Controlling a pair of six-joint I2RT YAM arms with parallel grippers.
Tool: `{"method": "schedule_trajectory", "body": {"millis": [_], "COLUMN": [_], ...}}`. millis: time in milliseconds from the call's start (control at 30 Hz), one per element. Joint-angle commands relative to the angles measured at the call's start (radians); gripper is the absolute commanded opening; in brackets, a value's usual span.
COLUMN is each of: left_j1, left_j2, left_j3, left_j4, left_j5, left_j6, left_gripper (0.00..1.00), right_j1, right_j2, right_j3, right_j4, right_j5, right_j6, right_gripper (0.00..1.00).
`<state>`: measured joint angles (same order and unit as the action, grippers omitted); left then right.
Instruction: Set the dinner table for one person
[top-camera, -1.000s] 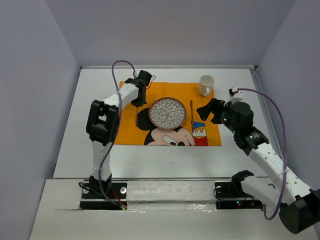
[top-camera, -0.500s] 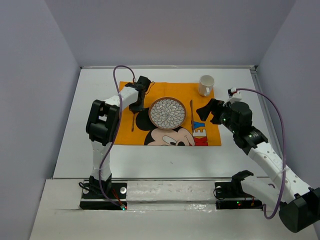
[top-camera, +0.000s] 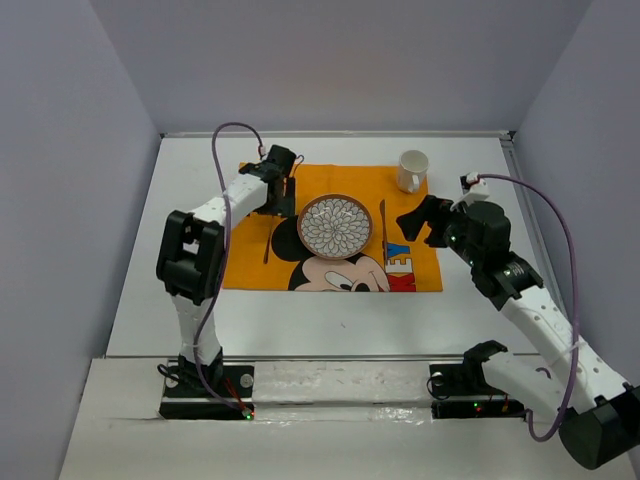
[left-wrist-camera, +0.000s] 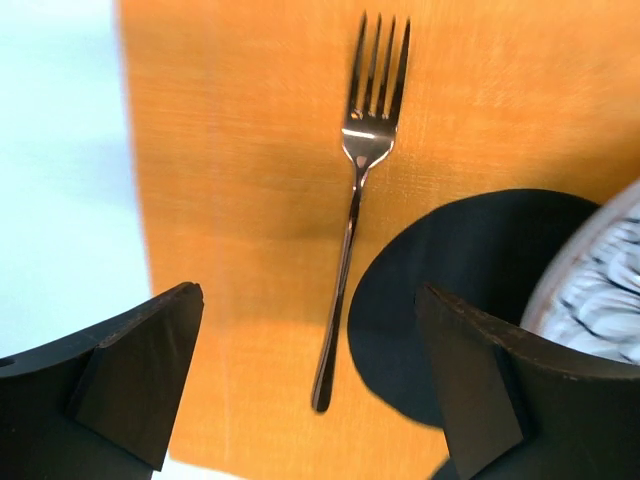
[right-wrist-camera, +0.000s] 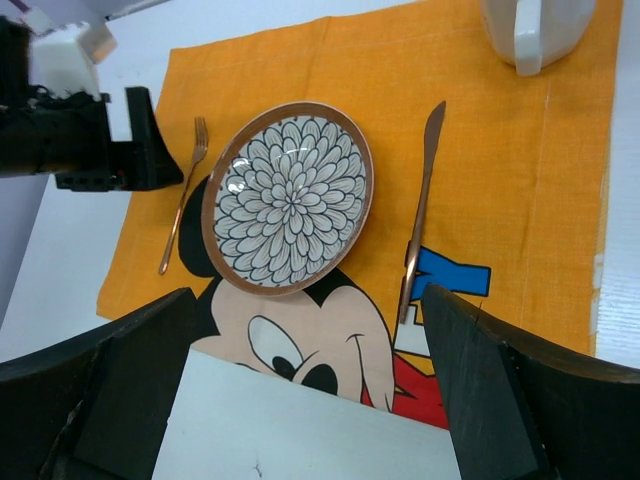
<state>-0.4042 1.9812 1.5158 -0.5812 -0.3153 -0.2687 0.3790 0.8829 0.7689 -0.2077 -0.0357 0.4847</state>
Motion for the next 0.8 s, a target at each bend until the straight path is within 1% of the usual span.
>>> {"method": "schedule_trajectory", "body": {"millis": [0, 33, 100, 133, 167, 200, 233, 267, 300, 367, 400, 467, 533, 600, 767], "left_j1": [-0.004, -0.005, -0.013, -0.015, -0.016, -0.018, -0.018, -0.018, -0.018, -0.016, -0.018, -0.018, -0.018, -0.016, -0.018], "left_j2": [-0.254, -0.337, -0.439, -0.549, -0.603, -0.66, -0.764, -0.81, -0.896, -0.971, -1.039, -1.1, -1.174, -1.219, -1.253], "left_j3": [0.012, -0.003, -0.034, -0.054, -0.101, -0.127, -0.152, -0.204, -0.23, -0.297, -0.324, -0.392, -0.431, -0.47, -0.535], "left_j4": [0.018, 0.046, 0.101, 0.136, 0.22, 0.259, 0.335, 0.378, 0.412, 0.507, 0.536, 0.624, 0.662, 0.682, 0.709], "left_j5": [-0.088, -0.093, -0.094, -0.081, -0.026, -0.004, 0.027, 0.095, 0.128, 0.191, 0.212, 0.254, 0.272, 0.277, 0.297], "left_j6": [0.008, 0.013, 0.019, 0.023, 0.026, 0.017, 0.014, 0.013, 0.003, -0.012, -0.018, -0.026, -0.024, -0.018, -0.003], "left_gripper": [0.99, 0.99, 0.99, 0.99, 0.99, 0.99, 0.99, 0.99, 0.99, 0.99, 0.99, 0.99, 0.99, 0.99, 0.99], "right_j1": [-0.005, -0.005, -0.005, -0.005, -0.005, -0.005, -0.005, -0.005, -0.005, -0.005, -0.005, -0.005, -0.005, -0.005, -0.005], "right_j2": [-0.059, -0.077, -0.102, -0.116, -0.14, -0.153, -0.165, -0.192, -0.206, -0.234, -0.264, -0.298, -0.344, -0.377, -0.415], "right_j3": [0.11, 0.122, 0.156, 0.167, 0.177, 0.205, 0.219, 0.231, 0.254, 0.277, 0.289, 0.294, 0.294, 0.294, 0.291], "right_j4": [-0.033, -0.039, -0.05, -0.053, -0.059, -0.064, -0.067, -0.073, -0.076, -0.09, -0.093, -0.096, -0.098, -0.099, -0.121], "right_j5": [0.003, -0.004, -0.015, -0.023, -0.024, -0.024, -0.018, -0.017, -0.01, 0.016, 0.031, 0.069, 0.092, 0.15, 0.218], "right_j6": [-0.037, -0.038, -0.05, -0.058, -0.064, -0.077, -0.083, -0.09, -0.11, -0.123, -0.132, -0.141, -0.158, -0.179, -0.224], "right_gripper": [1.0, 1.0, 1.0, 1.0, 1.0, 1.0, 1.0, 1.0, 1.0, 1.0, 1.0, 1.0, 1.0, 1.0, 1.0]}}
